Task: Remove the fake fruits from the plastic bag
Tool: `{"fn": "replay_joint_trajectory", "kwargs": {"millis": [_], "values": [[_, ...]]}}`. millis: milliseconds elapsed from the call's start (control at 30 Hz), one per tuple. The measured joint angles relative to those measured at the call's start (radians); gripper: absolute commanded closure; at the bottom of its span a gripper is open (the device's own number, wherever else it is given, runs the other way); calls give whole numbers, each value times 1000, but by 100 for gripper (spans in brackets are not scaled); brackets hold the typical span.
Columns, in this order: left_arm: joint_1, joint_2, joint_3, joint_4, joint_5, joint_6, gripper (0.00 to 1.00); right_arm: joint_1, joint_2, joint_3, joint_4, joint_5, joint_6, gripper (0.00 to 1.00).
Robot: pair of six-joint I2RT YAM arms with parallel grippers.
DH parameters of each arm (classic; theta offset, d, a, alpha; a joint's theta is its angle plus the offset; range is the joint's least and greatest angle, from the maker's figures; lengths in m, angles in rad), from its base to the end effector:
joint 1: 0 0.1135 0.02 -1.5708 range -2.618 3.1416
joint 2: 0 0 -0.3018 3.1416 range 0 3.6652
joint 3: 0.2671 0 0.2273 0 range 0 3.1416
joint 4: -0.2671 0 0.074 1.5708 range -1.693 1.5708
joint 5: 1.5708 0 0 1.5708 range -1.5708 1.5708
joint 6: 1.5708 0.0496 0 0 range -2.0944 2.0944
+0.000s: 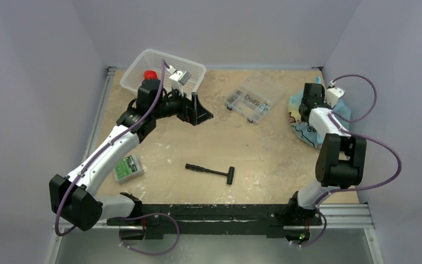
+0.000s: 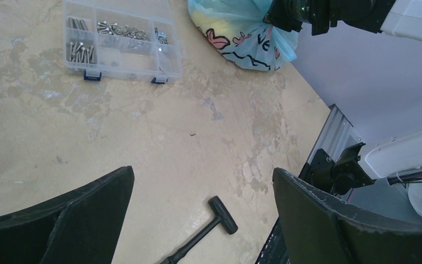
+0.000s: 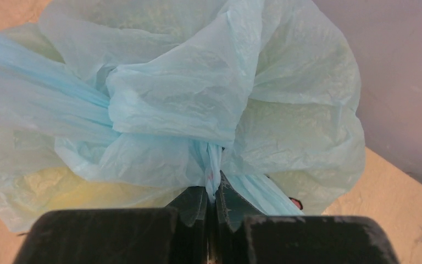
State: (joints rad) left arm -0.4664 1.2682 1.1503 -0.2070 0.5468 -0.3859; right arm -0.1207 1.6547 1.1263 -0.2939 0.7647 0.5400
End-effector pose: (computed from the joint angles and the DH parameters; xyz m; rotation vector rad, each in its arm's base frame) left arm 0.2252 -0.1423 0.3982 0.4732 1.9418 -1.0821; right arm 0.3330 -0.0750 0.2751 1.0331 1.9509 -0.6795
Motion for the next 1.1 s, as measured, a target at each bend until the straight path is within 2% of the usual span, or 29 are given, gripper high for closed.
{"fn": "replay_joint_trajectory", "kwargs": {"millis": [167, 267, 633, 833, 1000, 1033, 1100], "values": [[-8, 12, 15, -13, 0, 2, 2, 11, -133, -128, -39, -98, 47, 100], [-19, 24, 22, -21, 0, 2, 3, 60, -252, -205, -82, -156, 60, 100], [-55, 61, 35, -63, 0, 11, 3, 476, -595, -315, -289, -315, 179, 100], [-93, 90, 58, -76, -1, 16, 3, 643, -687, -372, -390, -412, 251, 100], [-130, 94, 67, -113, -12, 47, 4, 841, -694, -374, -392, -462, 267, 100], [-140, 95, 71, -122, -17, 55, 4, 883, -694, -374, -389, -470, 270, 99], [-163, 100, 77, -132, -27, 69, 5, 954, -694, -368, -386, -485, 271, 85]]}}
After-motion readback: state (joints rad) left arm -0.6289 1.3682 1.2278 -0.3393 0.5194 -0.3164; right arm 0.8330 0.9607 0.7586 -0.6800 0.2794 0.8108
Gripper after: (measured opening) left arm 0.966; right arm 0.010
